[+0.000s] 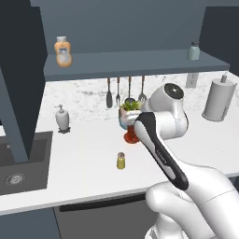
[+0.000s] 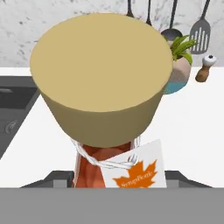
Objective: Put the shaker and condiment bottle from the counter next to their counterparts in the cabinet.
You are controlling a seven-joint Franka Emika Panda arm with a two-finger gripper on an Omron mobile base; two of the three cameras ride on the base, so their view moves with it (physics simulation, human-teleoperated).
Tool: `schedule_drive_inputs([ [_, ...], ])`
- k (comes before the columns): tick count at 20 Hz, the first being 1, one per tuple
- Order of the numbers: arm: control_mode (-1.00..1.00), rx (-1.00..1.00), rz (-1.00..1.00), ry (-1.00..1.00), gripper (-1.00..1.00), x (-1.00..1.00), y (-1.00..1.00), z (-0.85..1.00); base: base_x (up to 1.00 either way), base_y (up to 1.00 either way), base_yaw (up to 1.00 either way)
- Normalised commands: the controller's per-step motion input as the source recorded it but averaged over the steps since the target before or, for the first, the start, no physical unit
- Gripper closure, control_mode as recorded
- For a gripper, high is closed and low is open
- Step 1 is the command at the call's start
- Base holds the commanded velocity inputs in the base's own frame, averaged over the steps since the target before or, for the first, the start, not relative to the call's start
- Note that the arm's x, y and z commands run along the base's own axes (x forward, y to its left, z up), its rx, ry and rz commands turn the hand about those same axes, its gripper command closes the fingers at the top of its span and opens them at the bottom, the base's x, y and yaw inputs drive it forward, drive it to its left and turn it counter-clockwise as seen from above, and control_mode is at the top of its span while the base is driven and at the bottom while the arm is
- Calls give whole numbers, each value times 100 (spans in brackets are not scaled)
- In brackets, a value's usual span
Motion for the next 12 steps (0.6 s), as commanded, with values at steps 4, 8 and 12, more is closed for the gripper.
schedule_drive_inputs([
  [4, -100, -20, 24, -7, 100, 0, 23, 37, 0, 0, 0],
  [8, -100, -24, 15, -11, 100, 0, 26, 35, 0, 0, 0],
  [12, -100, -25, 12, -15, 100, 0, 32, 39, 0, 0, 0],
])
